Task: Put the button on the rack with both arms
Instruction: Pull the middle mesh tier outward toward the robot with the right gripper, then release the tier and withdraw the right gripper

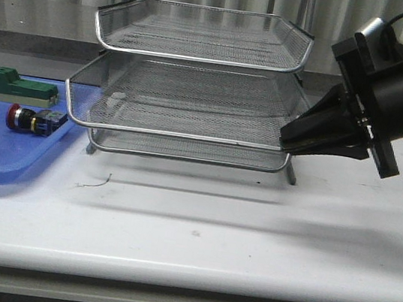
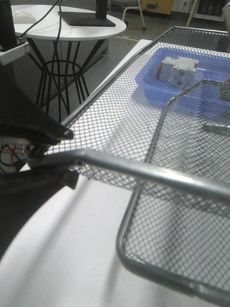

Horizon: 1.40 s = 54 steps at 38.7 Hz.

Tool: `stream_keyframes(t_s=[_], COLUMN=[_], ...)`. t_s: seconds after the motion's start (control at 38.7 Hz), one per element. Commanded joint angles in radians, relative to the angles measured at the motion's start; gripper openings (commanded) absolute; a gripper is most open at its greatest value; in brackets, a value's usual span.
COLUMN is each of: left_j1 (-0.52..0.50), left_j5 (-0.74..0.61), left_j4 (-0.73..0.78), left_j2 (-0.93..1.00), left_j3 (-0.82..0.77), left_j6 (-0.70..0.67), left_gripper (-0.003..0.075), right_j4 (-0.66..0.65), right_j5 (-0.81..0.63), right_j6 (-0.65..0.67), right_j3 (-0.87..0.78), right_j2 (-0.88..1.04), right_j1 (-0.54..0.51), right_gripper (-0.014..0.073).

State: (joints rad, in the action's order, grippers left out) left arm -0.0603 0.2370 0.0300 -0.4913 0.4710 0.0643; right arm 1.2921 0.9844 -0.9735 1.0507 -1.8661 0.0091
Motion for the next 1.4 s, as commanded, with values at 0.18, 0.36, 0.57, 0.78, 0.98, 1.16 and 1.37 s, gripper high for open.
stream_keyframes(t_s=[0.18, 0.36, 0.57, 0.78, 0.98, 1.16, 1.37], left_j1=[-0.002, -0.002, -0.002, -0.002, -0.002, -0.002, -0.002], left_j5=[-0.077, -0.077, -0.077, -0.077, -0.077, -0.077, -0.077], left_j4=[-0.001, -0.001, -0.001, -0.001, -0.001, -0.001, -0.001], left_j2=[-0.010, -0.010, -0.010, -0.010, -0.010, -0.010, -0.010], left_j3=[0.031, 0.031, 0.031, 0.031, 0.031, 0.031, 0.031], left_j6=[-0.007, -0.007, -0.007, -0.007, -0.007, -0.007, -0.007], left_gripper=[0.0673, 0.0673, 0.0673, 0.0673, 0.0673, 0.0673, 0.0673], right_j4=[-0.038, -0.074, -0.101, -0.150, -0.140, -0.180, -0.402], right_j5=[0.106, 0.124, 0.124, 0.129, 0.211, 0.196, 0.135], right_j6=[0.009, 0.026, 0.028, 0.059, 0.080, 0.153, 0.350], right_j3=[0.012, -0.015, -0.039, -0.039, -0.039, -0.020, 0.104], right_j2=[0.049, 0.053, 0.082, 0.118, 0.129, 0.242, 0.389], right_j1=[-0.002, -0.003, -0.003, -0.003, -0.003, -0.003, -0.001], right_gripper=[0.0149, 0.0149, 0.0149, 0.0149, 0.0149, 0.0139, -0.0016])
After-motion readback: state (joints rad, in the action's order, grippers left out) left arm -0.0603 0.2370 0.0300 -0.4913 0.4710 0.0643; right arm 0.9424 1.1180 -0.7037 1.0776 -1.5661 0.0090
